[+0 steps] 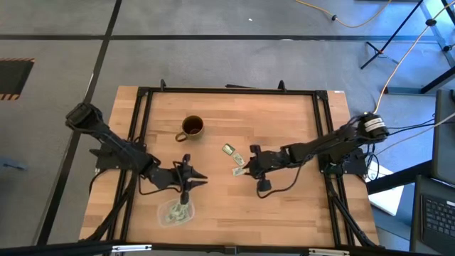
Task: Pick and place Stevia / Truvia into bins
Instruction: Put the stevia packet into the bottom transparent container
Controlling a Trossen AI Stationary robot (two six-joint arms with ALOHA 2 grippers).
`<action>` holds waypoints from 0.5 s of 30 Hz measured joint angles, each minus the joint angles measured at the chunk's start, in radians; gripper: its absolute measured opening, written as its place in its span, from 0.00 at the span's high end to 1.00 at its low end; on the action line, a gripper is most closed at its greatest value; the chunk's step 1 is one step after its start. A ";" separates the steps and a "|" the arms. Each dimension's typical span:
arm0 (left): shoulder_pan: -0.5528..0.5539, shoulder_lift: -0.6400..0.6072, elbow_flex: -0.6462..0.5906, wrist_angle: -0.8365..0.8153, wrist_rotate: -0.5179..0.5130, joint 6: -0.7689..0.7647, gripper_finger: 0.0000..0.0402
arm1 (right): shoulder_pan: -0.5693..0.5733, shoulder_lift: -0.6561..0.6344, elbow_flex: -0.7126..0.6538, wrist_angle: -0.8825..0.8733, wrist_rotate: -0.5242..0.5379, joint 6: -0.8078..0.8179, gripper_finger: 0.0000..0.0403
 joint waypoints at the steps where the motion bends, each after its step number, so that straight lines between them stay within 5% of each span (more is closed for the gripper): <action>1: 0.006 0.000 0.000 0.003 -0.019 0.018 0.82 | -0.001 0.020 0.013 0.000 0.000 -0.002 0.75; 6: 0.028 0.000 0.000 -0.003 -0.091 0.081 0.82 | -0.013 0.111 0.070 -0.009 0.000 0.007 0.75; 15: 0.034 0.000 0.000 -0.005 -0.072 0.083 0.83 | -0.055 0.228 0.144 -0.149 0.001 0.064 0.75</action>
